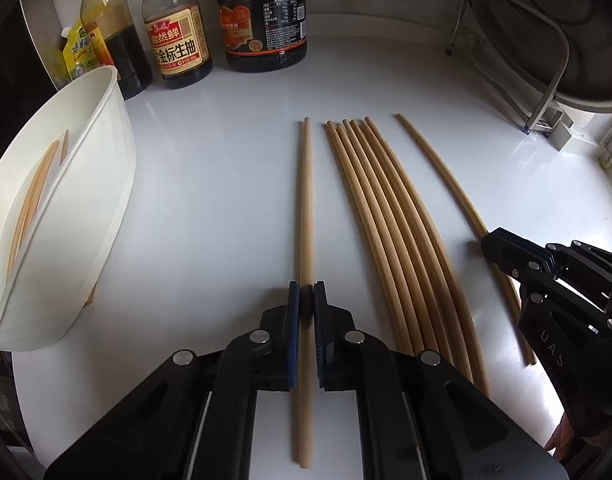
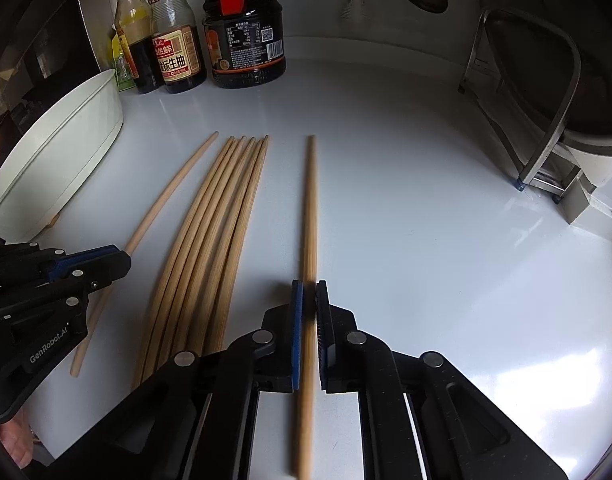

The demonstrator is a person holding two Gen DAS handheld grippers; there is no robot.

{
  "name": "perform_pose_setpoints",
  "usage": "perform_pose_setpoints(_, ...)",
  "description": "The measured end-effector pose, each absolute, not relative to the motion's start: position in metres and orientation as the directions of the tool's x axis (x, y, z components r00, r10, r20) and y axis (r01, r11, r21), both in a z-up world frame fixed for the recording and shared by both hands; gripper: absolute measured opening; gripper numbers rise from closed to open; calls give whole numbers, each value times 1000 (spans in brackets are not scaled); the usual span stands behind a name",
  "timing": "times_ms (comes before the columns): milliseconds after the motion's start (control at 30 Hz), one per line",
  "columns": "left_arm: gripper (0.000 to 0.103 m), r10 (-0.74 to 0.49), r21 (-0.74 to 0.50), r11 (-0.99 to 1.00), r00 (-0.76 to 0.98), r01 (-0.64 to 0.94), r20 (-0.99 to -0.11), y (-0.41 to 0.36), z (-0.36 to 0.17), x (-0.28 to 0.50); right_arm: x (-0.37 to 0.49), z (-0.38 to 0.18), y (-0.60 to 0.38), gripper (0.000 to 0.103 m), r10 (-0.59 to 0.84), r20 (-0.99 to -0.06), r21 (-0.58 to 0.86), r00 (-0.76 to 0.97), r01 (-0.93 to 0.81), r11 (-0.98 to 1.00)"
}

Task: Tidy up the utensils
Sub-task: 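Carry the chopstick over the white basin and open the right tool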

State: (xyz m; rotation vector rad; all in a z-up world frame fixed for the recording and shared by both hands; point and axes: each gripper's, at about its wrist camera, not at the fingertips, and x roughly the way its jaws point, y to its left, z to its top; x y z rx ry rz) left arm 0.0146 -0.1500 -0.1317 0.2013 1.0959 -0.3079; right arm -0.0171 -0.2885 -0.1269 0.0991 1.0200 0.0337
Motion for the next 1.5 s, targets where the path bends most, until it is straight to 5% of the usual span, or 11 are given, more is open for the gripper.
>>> perform_pose_setpoints(600,7,-257,-108,944,487,313,-835,-97,-40,31,-11,-54,-267,6,150,-787,229,599,57,972)
perform_pose_setpoints(1033,7,-97,-48,994,576,100,-812,46,-3,74,70,-1,-134,6,317,-724,262,612,-181,948)
perform_pose_setpoints(1500,7,-7,4,1000,521,20,-853,125,-32,119,129,-24,-22,6,353,-784,241,511,-274,931)
